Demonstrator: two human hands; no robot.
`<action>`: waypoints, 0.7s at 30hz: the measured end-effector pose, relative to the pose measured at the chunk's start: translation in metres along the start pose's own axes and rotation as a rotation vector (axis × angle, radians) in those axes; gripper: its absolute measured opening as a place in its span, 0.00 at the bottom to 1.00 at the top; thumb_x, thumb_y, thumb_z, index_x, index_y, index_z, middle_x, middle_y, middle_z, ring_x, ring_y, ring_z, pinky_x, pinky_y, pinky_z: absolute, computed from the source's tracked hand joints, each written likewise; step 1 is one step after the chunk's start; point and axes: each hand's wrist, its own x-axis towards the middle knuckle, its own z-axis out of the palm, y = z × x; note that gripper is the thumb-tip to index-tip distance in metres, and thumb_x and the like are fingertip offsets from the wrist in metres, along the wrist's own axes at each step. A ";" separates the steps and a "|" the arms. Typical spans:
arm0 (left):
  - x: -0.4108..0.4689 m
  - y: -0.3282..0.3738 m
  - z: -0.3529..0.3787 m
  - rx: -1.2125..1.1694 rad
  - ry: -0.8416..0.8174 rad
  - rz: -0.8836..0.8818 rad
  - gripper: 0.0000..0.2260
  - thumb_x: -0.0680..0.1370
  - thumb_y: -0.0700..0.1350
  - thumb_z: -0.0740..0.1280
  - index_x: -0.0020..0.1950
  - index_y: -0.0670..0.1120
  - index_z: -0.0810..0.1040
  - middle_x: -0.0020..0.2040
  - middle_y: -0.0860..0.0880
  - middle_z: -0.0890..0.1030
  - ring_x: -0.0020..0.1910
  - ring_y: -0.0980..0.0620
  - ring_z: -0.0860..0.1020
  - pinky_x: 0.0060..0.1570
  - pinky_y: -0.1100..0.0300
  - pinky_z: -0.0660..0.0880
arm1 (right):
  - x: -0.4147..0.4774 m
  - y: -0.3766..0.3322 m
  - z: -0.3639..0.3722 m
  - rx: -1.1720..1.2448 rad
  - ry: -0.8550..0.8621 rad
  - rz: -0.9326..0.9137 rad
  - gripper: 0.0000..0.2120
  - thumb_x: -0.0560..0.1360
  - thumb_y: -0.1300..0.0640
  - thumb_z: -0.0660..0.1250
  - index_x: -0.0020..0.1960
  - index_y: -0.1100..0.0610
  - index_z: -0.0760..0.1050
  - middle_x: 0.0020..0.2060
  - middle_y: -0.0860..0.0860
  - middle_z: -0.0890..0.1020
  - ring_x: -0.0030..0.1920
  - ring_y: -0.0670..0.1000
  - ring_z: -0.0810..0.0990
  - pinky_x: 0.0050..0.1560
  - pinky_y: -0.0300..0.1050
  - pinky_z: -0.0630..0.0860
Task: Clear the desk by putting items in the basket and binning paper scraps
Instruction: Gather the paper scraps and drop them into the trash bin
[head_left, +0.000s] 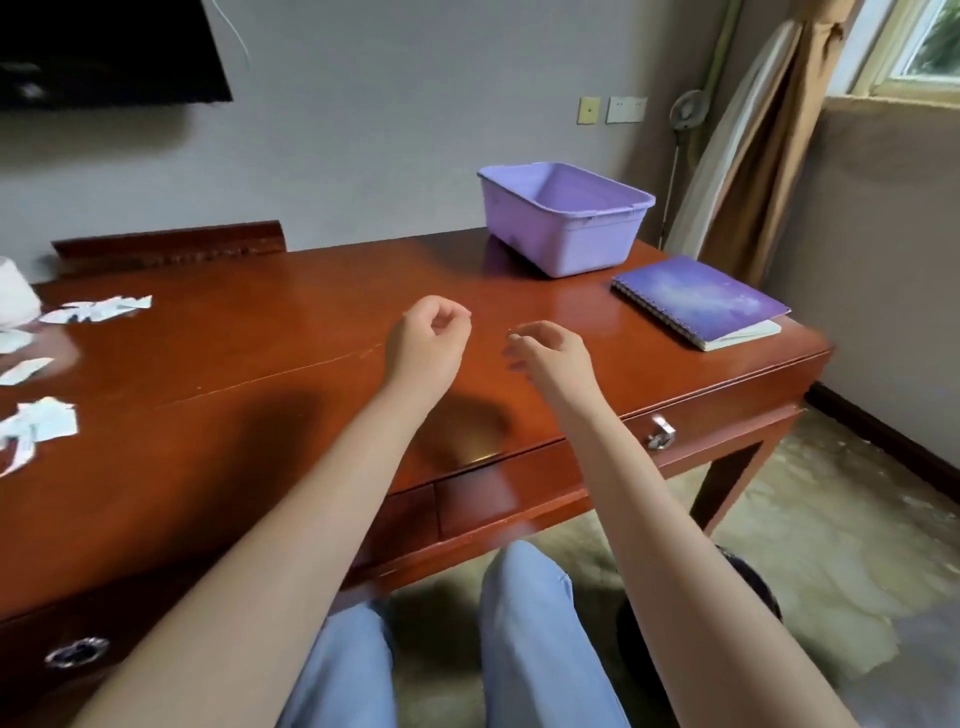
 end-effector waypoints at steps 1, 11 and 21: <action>0.002 -0.006 -0.014 0.022 0.026 -0.013 0.05 0.78 0.45 0.62 0.48 0.49 0.78 0.47 0.53 0.78 0.50 0.53 0.76 0.52 0.60 0.74 | 0.001 -0.005 0.015 -0.011 -0.026 -0.004 0.06 0.74 0.58 0.63 0.41 0.49 0.76 0.40 0.50 0.84 0.40 0.50 0.82 0.42 0.42 0.74; 0.008 -0.073 -0.152 0.207 0.320 -0.202 0.06 0.79 0.45 0.61 0.53 0.49 0.76 0.51 0.54 0.75 0.51 0.56 0.73 0.47 0.63 0.70 | 0.001 -0.056 0.168 -0.157 -0.332 -0.132 0.08 0.75 0.56 0.63 0.49 0.54 0.79 0.41 0.50 0.81 0.41 0.50 0.78 0.40 0.41 0.71; -0.010 -0.139 -0.272 0.486 0.541 -0.321 0.09 0.79 0.44 0.61 0.57 0.47 0.77 0.60 0.47 0.76 0.60 0.50 0.73 0.49 0.64 0.69 | -0.040 -0.084 0.295 -0.290 -0.632 -0.324 0.11 0.77 0.58 0.61 0.55 0.56 0.78 0.51 0.51 0.82 0.48 0.51 0.78 0.46 0.39 0.71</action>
